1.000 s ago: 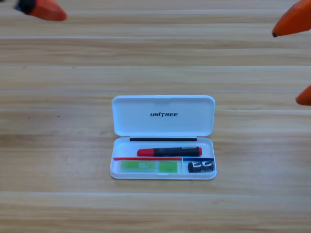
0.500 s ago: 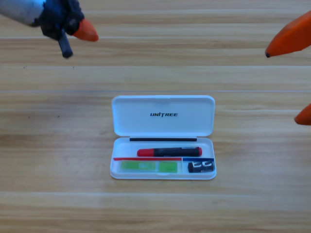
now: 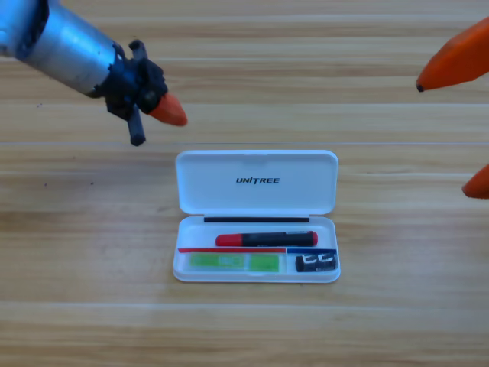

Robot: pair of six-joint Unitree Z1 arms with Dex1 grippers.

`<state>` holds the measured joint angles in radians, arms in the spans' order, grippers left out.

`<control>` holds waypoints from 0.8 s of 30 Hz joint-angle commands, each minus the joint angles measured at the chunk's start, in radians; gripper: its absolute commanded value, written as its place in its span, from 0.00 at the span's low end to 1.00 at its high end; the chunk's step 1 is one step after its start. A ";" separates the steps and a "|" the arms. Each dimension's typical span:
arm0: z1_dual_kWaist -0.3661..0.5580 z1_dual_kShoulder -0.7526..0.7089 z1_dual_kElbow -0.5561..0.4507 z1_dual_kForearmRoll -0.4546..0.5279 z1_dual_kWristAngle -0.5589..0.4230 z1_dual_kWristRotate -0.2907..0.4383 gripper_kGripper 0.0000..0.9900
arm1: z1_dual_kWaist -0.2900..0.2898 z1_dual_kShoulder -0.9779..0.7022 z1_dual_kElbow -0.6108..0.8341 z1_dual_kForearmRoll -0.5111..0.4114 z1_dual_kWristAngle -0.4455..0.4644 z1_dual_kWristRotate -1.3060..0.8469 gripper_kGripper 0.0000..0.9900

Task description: Clean up eraser and pencils

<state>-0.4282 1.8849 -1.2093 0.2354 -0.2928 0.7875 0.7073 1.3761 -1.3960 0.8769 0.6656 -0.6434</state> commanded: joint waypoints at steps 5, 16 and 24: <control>0.023 0.099 0.022 -0.015 -0.049 0.007 0.00 | 0.027 0.040 0.028 -0.013 0.011 0.007 0.97; 0.023 0.128 0.025 0.005 -0.135 0.001 0.00 | 0.037 0.050 0.035 -0.013 0.011 0.007 0.97; 0.019 0.149 0.033 0.042 -0.169 0.025 0.00 | 0.064 0.057 0.041 -0.015 0.011 0.005 0.97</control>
<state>-0.4272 1.9779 -1.2080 0.2592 -0.4308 0.7894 0.7274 1.3829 -1.3883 0.8769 0.6657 -0.6434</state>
